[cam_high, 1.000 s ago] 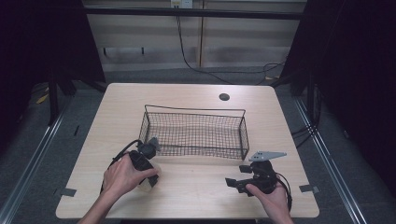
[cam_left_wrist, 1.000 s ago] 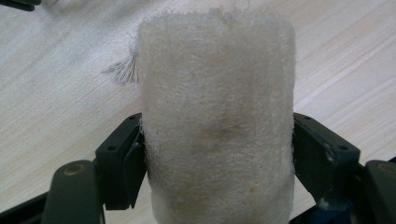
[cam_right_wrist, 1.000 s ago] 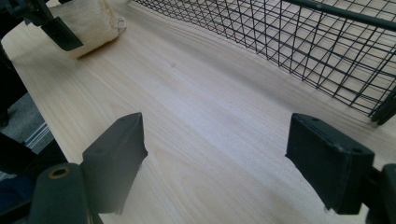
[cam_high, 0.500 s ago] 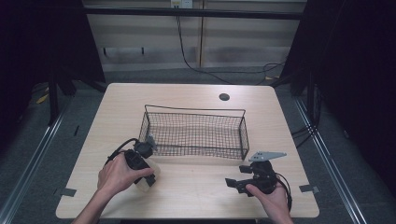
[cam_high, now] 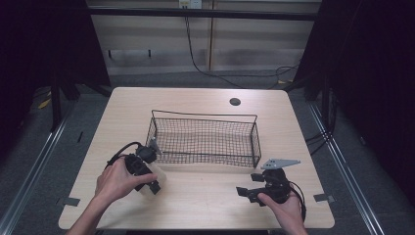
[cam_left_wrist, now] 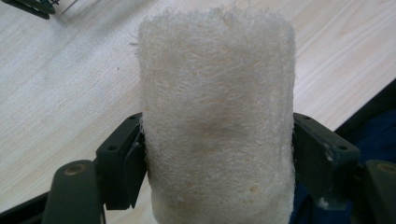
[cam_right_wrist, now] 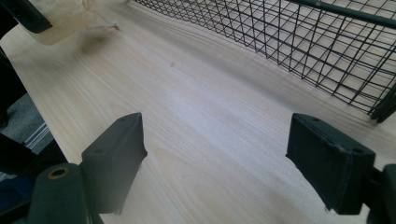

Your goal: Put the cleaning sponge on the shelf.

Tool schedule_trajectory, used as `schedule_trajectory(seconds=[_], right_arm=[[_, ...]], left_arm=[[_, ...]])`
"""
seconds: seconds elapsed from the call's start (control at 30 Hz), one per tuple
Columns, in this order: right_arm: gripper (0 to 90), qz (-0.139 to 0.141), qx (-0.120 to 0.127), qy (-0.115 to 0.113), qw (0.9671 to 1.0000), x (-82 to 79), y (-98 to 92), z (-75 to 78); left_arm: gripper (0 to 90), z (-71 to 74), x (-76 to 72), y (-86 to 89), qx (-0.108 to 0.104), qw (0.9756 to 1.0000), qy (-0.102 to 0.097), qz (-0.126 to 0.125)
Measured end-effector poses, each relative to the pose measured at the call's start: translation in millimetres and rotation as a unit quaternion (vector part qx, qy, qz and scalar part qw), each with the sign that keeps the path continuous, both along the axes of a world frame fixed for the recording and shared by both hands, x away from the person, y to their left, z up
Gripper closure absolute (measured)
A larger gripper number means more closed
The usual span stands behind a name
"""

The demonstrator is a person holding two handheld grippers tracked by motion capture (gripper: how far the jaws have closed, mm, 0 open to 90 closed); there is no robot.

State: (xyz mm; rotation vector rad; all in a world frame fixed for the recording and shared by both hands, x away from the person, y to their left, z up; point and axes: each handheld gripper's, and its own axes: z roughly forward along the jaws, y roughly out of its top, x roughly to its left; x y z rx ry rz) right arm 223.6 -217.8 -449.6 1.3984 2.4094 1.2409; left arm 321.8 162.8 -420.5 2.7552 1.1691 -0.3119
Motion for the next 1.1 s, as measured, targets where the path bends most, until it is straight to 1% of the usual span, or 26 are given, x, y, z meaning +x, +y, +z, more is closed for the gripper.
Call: schedule_trajectory(seconds=[0.03, 0.13, 0.17, 0.23, 0.33, 0.37, 0.43, 0.5, 0.53, 0.57, 0.67, 0.7, 0.73, 0.77, 0.87, 0.9, 1.0, 1.03, 1.1], right_arm=[[18.8, 0.001, 0.0, 0.0, 1.0, 0.1, 0.1, 0.0], [18.7, 0.001, 0.0, -0.001, 1.0, 0.0, 0.3, 0.0], [18.7, 0.001, 0.0, 0.0, 1.0, -0.1, 0.2, 0.1], [18.7, 0.0, 0.001, -0.001, 1.0, -0.2, -0.1, 0.2], [18.6, 0.0, 0.001, 0.0, 1.0, -0.1, -0.2, 0.2], [18.6, 0.001, 0.001, 0.0, 1.0, -0.2, -0.2, 0.2], [18.6, -0.001, 0.002, 0.001, 1.0, -0.4, -0.2, 0.4], [18.5, -0.001, 0.003, 0.001, 1.0, -0.3, -0.3, 0.5], [18.5, 0.001, 0.002, 0.0, 1.0, -0.2, -0.3, 0.3], [18.5, 0.0, 0.002, 0.0, 1.0, -0.2, -0.4, 0.3], [18.5, 0.0, 0.002, -0.001, 1.0, -0.5, -0.5, 0.6], [18.5, 0.0, 0.002, 0.0, 1.0, -0.6, -0.6, 0.5], [18.5, 0.0, 0.002, 0.001, 1.0, -0.5, -0.6, 0.5], [18.5, 0.0, 0.002, 0.001, 1.0, -0.3, -0.7, 0.5], [18.5, 0.001, 0.002, 0.001, 1.0, -0.1, -0.5, 0.3], [18.5, 0.0, 0.002, 0.001, 1.0, -0.3, -0.3, 0.5], [18.4, 0.001, 0.002, -0.002, 1.0, -0.8, -0.6, 0.7], [18.0, 0.001, 0.001, -0.002, 1.0, -0.7, -0.7, 0.7], [17.8, 0.001, 0.001, -0.001, 1.0, -0.6, -0.6, 0.7]], left_arm=[[26.2, 5.0, 0.5, 1.3, -0.005, 1.0, -0.002, -0.003], [26.2, 9.1, 0.0, 1.6, -0.009, 0.9999, -0.003, -0.003], [26.2, 12.0, -0.8, 2.4, -0.021, 0.9997, 0.002, -0.012], [26.2, 12.9, -1.9, 3.2, -0.022, 0.9996, -0.001, -0.014], [26.2, 12.8, -2.6, 3.2, -0.019, 0.9997, 0.0, -0.015], [26.2, 14.5, -3.0, 3.6, -0.023, 0.9996, 0.002, -0.017], [26.2, 17.1, -3.1, 3.3, -0.018, 0.9996, 0.002, -0.022], [26.2, 18.1, -3.3, 3.2, -0.018, 0.9996, 0.0, -0.023], [26.2, 20.6, -3.2, 3.6, -0.022, 0.9997, -0.001, -0.015], [26.2, 21.5, -2.8, 3.8, -0.024, 0.9997, -0.001, -0.012], [26.2, 23.4, -2.2, 4.6, -0.028, 0.9995, 0.003, -0.017], [26.2, 26.3, -2.6, 5.3, -0.027, 0.9995, 0.0, -0.017], [26.2, 26.3, -2.6, 5.3, -0.027, 0.9995, 0.0, -0.017], [26.2, 29.3, -2.9, 6.2, -0.031, 0.9993, 0.0, -0.019], [26.2, 31.8, -3.1, 7.0, -0.036, 0.9992, -0.001, -0.018], [26.2, 33.4, -2.9, 7.6, -0.038, 0.9991, 0.001, -0.021], [26.2, 37.2, -3.0, 8.1, -0.036, 0.9991, 0.0, -0.023], [26.2, 40.8, -2.7, 9.0, -0.04, 0.9989, 0.002, -0.025], [26.2, 42.3, -2.5, 9.5, -0.044, 0.9988, 0.0, -0.021]])
